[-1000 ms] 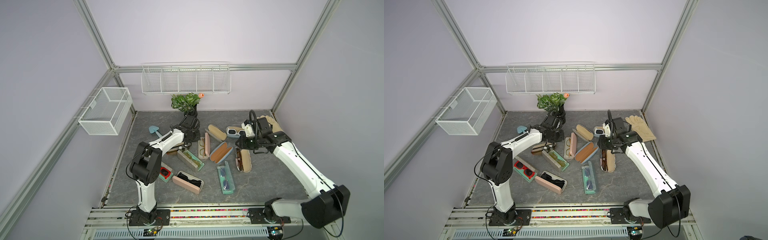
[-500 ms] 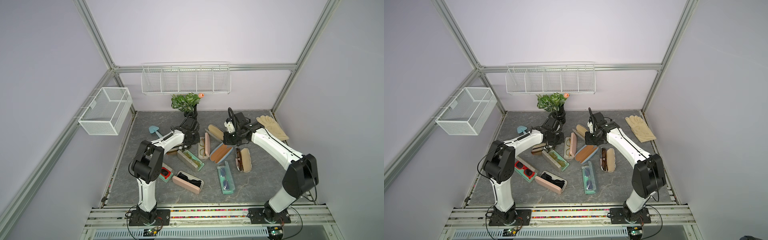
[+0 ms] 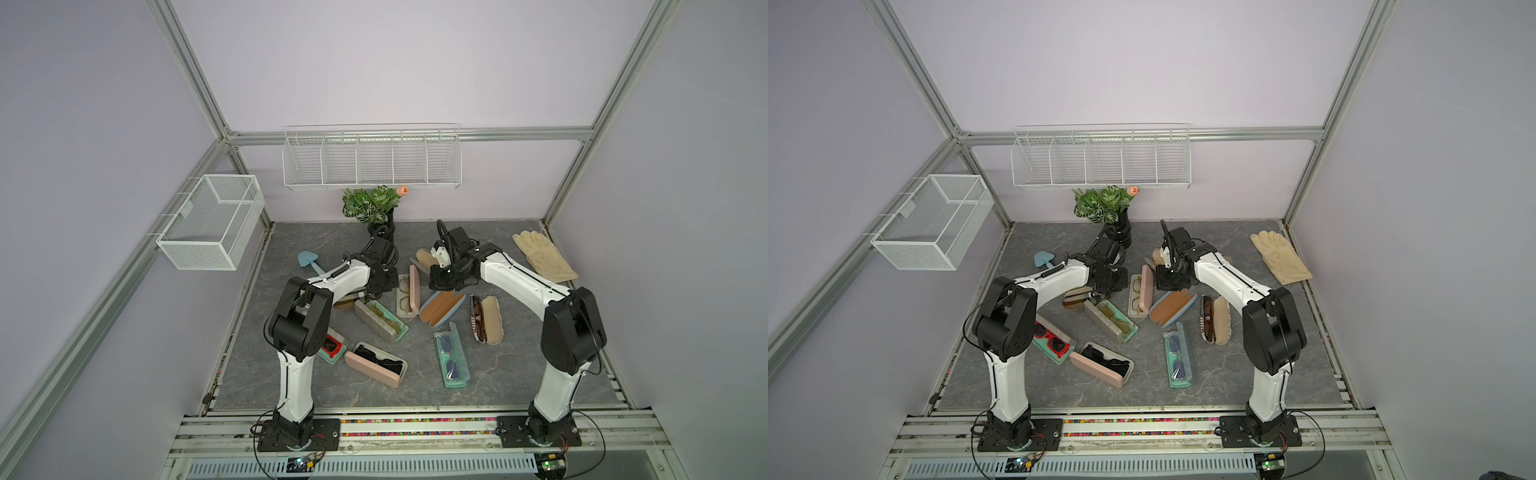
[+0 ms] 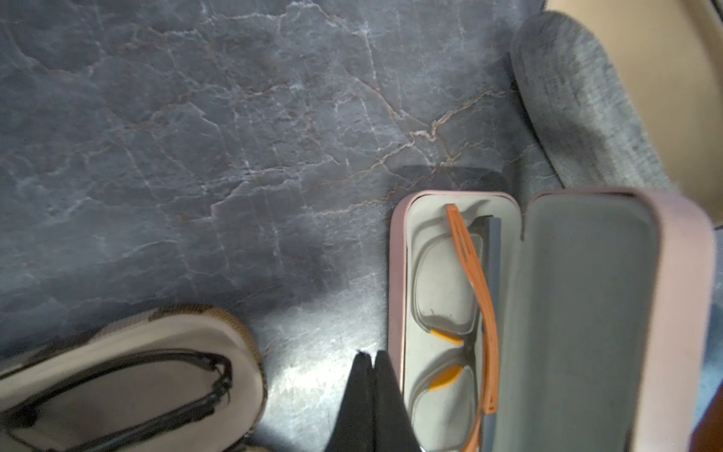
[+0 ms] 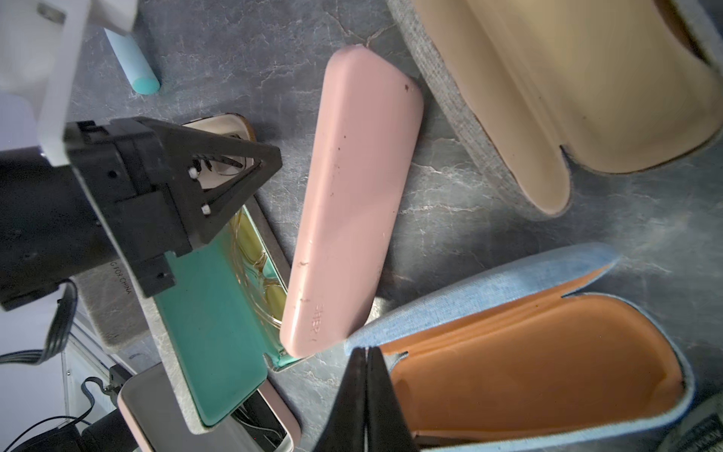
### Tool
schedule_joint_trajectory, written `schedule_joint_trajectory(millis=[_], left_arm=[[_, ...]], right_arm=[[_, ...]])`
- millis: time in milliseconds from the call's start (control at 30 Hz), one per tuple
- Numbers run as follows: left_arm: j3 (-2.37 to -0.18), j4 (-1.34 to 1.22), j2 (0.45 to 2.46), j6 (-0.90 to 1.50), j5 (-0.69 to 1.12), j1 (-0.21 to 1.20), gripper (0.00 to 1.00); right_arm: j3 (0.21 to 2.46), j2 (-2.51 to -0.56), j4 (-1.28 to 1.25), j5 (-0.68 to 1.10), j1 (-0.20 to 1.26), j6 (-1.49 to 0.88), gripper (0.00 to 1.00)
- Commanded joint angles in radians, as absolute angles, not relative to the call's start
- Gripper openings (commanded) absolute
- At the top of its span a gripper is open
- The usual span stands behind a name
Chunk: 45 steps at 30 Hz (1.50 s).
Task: Close the glasses case
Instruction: Close the glasses case at the center of the board.
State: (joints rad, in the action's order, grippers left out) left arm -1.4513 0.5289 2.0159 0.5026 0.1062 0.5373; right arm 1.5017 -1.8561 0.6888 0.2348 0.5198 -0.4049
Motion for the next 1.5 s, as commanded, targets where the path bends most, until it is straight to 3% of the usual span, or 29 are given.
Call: schedule_joint_trajectory(millis=[0,533,1033,1467], left_arm=[[-1.464,0.557,2.068,0.499,0.122,0.534,0.0],[-1.642,0.707,2.073,0.426,0.073,0.535,0.0],[-1.849,0.823,2.243,0.37,0.057,0.534,0.0],[-1.817,0.783,2.267,0.386,0.129,0.527,0.0]], right_arm=[[1.522,-1.874,0.67,0.271,0.532,-0.421,0.07],[1.53,-1.869,0.672,0.273,0.534,-0.411,0.08],[1.597,-1.917,0.718,0.277,0.534,-0.384,0.08],[1.56,-1.939,0.66,0.362,0.535,-0.411,0.08]])
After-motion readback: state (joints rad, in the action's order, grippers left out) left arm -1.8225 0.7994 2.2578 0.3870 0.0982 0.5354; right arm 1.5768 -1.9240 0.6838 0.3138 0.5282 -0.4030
